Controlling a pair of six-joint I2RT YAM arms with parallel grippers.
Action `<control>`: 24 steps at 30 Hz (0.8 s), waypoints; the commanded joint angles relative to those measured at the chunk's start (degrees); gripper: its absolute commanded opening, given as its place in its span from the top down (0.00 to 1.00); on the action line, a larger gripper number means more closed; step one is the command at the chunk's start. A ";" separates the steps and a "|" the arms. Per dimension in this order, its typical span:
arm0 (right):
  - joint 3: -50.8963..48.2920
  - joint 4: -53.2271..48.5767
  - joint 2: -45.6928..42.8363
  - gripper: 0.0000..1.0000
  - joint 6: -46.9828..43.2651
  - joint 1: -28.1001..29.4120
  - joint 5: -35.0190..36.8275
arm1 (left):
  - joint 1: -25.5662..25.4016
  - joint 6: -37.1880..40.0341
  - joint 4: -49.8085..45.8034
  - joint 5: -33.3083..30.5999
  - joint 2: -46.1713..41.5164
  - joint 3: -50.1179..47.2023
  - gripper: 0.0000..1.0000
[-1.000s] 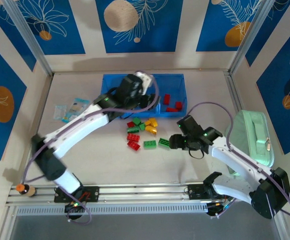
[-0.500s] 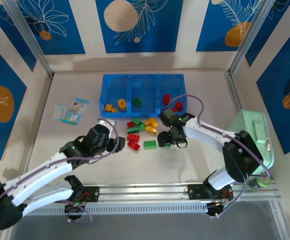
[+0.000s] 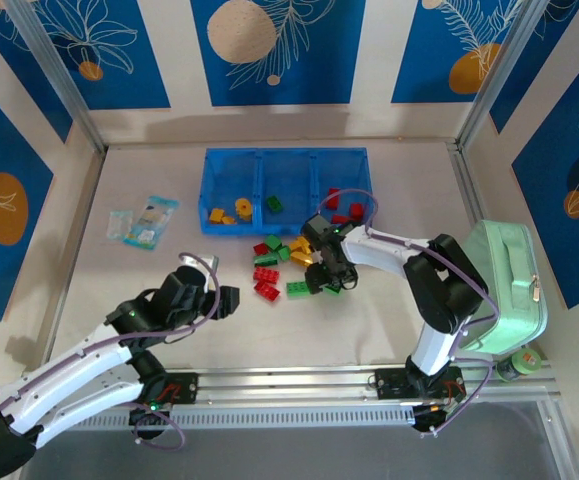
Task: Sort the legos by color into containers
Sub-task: Pick up the lego from the center of the table, then place the lego in the container.
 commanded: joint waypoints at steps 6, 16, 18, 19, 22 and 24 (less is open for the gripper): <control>0.70 -2.75 0.73 0.60 3.14 3.25 2.31 | 0.26 -0.67 0.03 0.04 -0.72 -1.46 0.28; 11.02 -8.54 -5.60 0.66 4.70 3.97 5.60 | 0.21 -0.82 2.02 0.90 0.73 -3.02 0.28; 15.88 -8.39 -5.01 0.67 3.93 2.06 3.19 | 0.25 -1.93 3.99 2.69 2.63 -4.28 0.28; 18.38 -8.64 -4.11 0.67 3.61 1.35 2.34 | 0.16 -2.62 4.63 3.55 3.58 -4.64 0.28; 27.84 -10.02 0.71 0.66 2.34 0.12 2.33 | -0.54 -5.31 6.20 4.44 5.72 -5.90 0.30; 35.08 -11.57 5.58 0.66 1.73 -0.95 2.32 | -1.28 -6.55 6.75 4.01 5.92 -6.92 0.30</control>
